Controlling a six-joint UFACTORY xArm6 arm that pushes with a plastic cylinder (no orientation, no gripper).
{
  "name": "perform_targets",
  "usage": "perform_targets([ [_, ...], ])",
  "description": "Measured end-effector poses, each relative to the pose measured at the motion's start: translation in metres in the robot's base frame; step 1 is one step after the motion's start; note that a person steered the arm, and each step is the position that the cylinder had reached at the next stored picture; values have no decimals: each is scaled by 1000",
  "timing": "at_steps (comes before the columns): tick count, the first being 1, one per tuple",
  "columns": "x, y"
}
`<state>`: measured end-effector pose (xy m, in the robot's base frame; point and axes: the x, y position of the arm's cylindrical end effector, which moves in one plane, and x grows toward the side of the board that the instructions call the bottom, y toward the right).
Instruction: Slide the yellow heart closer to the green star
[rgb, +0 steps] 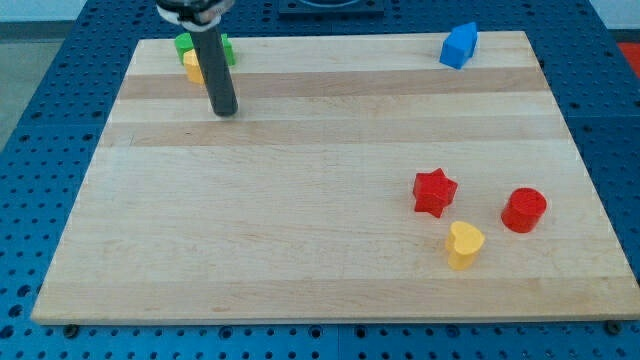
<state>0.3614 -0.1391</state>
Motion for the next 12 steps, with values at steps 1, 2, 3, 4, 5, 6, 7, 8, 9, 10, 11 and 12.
perform_targets([
  [1,47,5],
  [2,95,8],
  [3,141,21],
  [4,183,43],
  [5,220,78],
  [6,238,118],
  [7,241,161],
  [8,241,201],
  [9,241,241],
  [10,241,276],
  [11,238,293],
  [12,227,293],
])
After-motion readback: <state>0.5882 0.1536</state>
